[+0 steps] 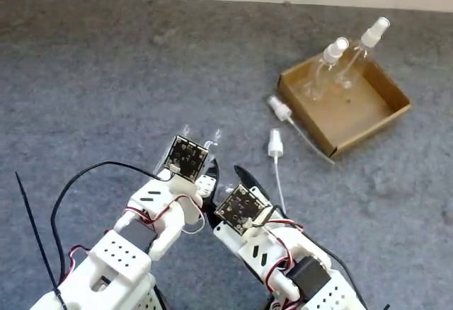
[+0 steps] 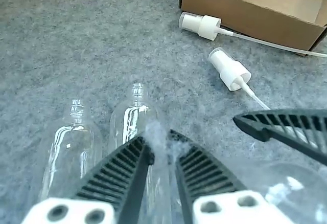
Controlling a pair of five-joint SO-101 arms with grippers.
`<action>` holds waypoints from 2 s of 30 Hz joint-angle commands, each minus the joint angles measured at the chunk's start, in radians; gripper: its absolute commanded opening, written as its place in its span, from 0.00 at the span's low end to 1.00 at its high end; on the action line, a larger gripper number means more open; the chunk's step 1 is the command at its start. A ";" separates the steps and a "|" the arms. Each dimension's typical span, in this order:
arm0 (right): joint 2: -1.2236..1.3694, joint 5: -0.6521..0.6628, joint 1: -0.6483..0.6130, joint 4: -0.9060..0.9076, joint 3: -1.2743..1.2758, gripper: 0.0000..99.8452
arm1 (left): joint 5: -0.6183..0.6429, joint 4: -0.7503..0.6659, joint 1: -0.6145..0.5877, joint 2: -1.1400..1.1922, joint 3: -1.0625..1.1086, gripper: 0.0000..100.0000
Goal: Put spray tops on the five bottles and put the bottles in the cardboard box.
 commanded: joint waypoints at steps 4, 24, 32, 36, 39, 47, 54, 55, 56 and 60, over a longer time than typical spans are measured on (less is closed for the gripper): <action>-0.010 -0.006 0.033 -0.030 -0.018 0.26 | -0.008 -0.011 -0.044 -0.010 -0.012 0.00; 0.315 -0.044 0.064 -0.162 -0.038 0.26 | -0.008 -0.011 -0.056 -0.010 -0.013 0.00; 0.507 -0.066 0.065 -0.321 -0.070 0.26 | -0.008 -0.011 -0.056 -0.010 -0.013 0.00; 0.552 -0.066 0.067 -0.384 -0.070 0.26 | -0.017 -0.011 -0.058 -0.010 -0.013 0.00; 0.598 -0.066 0.067 -0.418 -0.071 0.26 | -0.055 -0.011 -0.058 -0.010 -0.013 0.00; 0.713 -0.063 0.088 -0.516 -0.071 0.22 | -0.061 -0.011 -0.119 -0.004 -0.012 0.00; 0.667 -0.063 0.116 -0.518 -0.064 0.18 | -0.061 -0.011 -0.119 -0.010 0.007 0.00; 0.661 -0.063 0.116 -0.518 -0.064 0.18 | -0.061 -0.011 -0.119 -0.010 0.008 0.00; 0.654 -0.063 0.116 -0.516 -0.064 0.17 | -0.061 -0.011 -0.120 -0.010 0.008 0.00; 0.641 -0.063 0.119 -0.461 -0.070 0.17 | -0.061 -0.011 -0.122 -0.010 0.008 0.00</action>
